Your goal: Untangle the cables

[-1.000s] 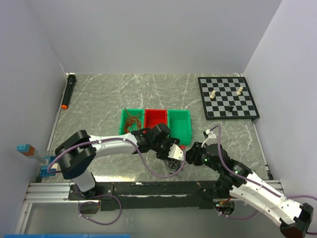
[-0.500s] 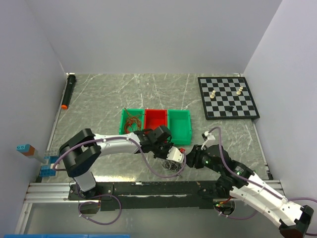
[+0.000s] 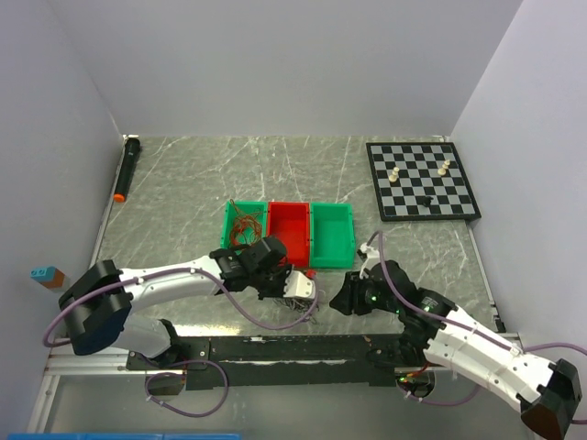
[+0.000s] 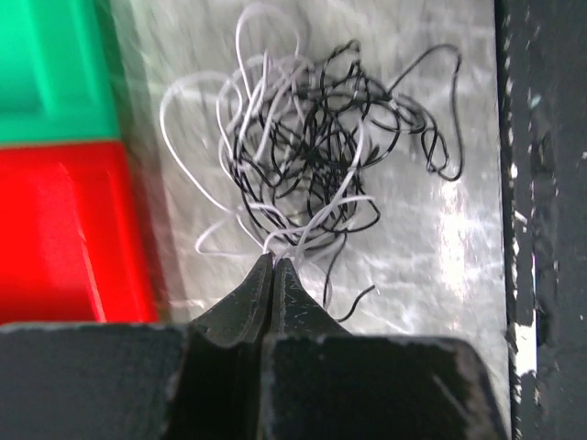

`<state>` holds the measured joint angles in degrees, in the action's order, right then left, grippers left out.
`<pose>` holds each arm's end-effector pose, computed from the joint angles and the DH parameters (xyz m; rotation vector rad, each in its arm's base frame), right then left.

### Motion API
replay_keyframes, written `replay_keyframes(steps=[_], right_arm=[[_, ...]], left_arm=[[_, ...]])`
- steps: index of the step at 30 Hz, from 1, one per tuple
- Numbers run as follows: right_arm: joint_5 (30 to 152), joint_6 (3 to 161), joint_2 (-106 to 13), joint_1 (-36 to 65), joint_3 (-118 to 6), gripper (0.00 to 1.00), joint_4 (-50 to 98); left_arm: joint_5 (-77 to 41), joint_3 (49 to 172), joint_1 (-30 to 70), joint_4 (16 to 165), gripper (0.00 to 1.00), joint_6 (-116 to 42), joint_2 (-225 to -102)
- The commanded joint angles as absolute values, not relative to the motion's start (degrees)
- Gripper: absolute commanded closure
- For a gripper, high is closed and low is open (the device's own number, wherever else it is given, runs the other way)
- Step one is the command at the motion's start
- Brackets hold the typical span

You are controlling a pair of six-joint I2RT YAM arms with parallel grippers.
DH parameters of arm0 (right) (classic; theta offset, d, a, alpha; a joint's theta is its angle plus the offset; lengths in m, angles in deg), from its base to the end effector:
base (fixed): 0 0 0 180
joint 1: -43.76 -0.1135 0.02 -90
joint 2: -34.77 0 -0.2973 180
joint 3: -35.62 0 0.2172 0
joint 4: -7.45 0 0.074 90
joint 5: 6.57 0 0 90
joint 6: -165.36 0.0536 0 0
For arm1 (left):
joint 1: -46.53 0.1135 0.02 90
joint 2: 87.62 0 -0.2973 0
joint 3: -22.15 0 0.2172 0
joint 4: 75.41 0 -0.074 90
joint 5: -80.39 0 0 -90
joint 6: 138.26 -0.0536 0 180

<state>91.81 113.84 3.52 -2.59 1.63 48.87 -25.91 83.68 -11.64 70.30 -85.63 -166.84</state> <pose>0.0509 0.0647 0.1987 -0.2508 2.4057 0.9140 0.1183 -0.2191 0.2407 1.9287 1.5846 -0.5062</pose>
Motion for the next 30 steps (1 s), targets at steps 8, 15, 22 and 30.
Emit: replay_keyframes(steps=[8, 15, 22, 30], right_arm=[[112.4, 109.1, -9.6, -2.9, -1.8, 0.50, 30.8], [118.1, 107.4, -19.3, -3.3, -3.2, 0.47, 24.0], [112.3, 108.8, -28.6, -3.3, -4.6, 0.48, 20.7], [108.5, 108.9, -32.8, -3.3, -6.1, 0.57, 20.7]], left_arm=[[-25.7, 78.6, -10.2, 74.9, 0.99, -81.8, -162.1], [-25.9, 77.5, -10.2, 78.0, 0.99, -79.3, -161.8], [-26.1, 77.5, -10.2, 78.6, 0.99, -76.8, -161.4], [-26.3, 78.0, -10.2, 79.3, 0.99, -76.6, -161.7]])
